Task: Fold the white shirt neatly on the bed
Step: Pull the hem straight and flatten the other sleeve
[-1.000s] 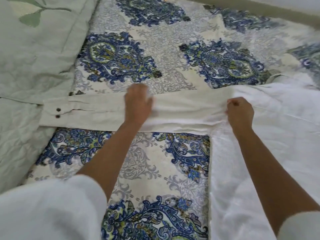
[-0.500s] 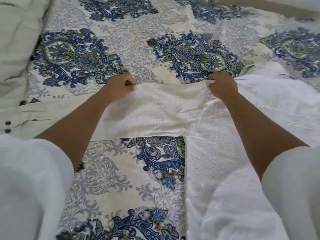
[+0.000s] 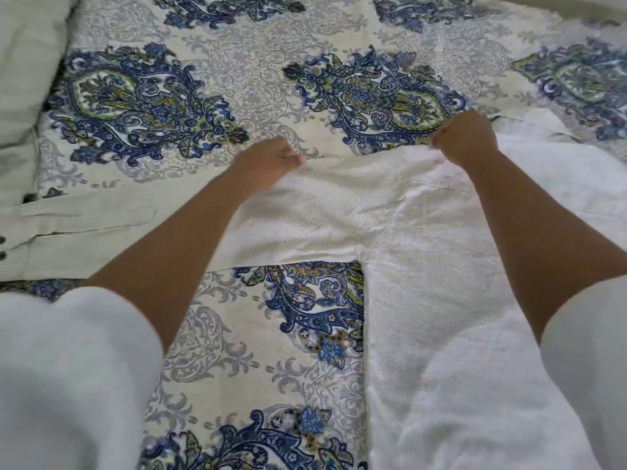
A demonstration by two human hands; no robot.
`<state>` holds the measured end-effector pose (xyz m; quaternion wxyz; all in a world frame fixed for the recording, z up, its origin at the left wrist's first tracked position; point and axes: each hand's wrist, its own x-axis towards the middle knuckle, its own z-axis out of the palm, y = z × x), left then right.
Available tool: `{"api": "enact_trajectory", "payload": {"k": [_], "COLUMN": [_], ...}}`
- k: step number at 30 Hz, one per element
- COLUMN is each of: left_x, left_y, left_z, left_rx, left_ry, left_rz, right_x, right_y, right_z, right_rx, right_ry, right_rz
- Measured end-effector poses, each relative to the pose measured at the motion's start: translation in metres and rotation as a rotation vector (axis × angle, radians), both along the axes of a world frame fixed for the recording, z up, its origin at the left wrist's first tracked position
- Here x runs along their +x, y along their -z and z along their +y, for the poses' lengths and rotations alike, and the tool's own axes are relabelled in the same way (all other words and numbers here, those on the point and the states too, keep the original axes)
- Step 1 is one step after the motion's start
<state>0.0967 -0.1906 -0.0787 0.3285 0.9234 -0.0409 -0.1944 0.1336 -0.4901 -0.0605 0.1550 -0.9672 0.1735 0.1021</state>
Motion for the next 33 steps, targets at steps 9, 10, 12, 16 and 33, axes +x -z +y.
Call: {"api": "enact_trajectory", "payload": {"k": [9, 10, 12, 16, 33], "left_x": [0.028, 0.029, 0.03, 0.023, -0.103], "left_y": [0.002, 0.002, 0.005, 0.018, 0.026], "left_z": [-0.063, -0.059, -0.054, -0.057, 0.065], "left_rx": [-0.138, -0.165, -0.215, -0.342, 0.603], "left_ry": [-0.032, -0.042, -0.088, -0.229, -0.022], "left_rz": [0.203, 0.217, 0.205, 0.096, -0.265], "right_x": [-0.007, -0.007, -0.007, -0.014, -0.109], "right_y": [0.003, 0.003, 0.0, 0.006, 0.047], "right_z": [-0.01, -0.012, -0.013, -0.01, 0.132], "right_rx": [-0.177, -0.16, -0.112, -0.051, -0.099], "right_ry": [-0.211, -0.207, -0.179, -0.047, -0.342], "right_rz": [0.103, 0.09, 0.041, -0.1, -0.126]}}
